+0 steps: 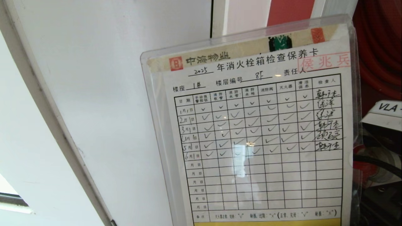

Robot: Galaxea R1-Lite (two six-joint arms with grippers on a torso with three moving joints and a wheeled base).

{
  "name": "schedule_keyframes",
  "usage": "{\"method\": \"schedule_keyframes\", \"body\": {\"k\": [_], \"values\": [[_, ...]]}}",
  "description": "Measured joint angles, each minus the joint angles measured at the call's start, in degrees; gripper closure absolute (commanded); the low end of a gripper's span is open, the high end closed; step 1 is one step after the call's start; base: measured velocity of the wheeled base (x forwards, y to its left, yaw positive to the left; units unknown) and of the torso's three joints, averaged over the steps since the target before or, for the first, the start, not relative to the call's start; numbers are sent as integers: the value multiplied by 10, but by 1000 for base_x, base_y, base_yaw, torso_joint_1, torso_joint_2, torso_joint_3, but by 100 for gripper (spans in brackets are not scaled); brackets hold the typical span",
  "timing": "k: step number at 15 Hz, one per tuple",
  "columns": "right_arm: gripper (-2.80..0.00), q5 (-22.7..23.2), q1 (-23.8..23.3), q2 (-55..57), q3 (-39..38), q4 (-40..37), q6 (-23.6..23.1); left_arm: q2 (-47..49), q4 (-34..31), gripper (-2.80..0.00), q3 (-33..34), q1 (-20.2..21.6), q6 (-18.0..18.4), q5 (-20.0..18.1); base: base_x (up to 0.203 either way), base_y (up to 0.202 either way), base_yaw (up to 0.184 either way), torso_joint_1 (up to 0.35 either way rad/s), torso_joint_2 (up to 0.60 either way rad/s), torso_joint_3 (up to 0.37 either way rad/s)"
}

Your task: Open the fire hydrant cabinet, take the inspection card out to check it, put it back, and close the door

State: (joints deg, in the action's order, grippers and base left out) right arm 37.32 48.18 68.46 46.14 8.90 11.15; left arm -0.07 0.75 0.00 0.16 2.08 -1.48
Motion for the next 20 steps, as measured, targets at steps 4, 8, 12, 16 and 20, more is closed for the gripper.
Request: {"method": "schedule_keyframes", "body": {"k": [4, 8, 12, 16, 20], "values": [[0, 0, -1, -2, 0, 0, 0, 0, 0, 0, 0, 0, 0, 0, 0, 0, 0, 0, 0, 0], [0, 0, 0, -8, 0, 0, 0, 0, 0, 0, 0, 0, 0, 0, 0, 0, 0, 0, 0, 0], [0, -13, -1, -26, 0, -3, 3, 0, 0, 0, 0, 0, 0, 0, 0, 0, 0, 0, 0, 0], [0, -50, -1, -52, -1, -16, 6, 0, 0, 0, 0, 0, 0, 0, 0, 0, 0, 0, 0, 0], [0, -95, -1, -88, 9, -72, 6, 0, 0, 0, 0, 0, 0, 0, 0, 0, 0, 0, 0, 0]]}}
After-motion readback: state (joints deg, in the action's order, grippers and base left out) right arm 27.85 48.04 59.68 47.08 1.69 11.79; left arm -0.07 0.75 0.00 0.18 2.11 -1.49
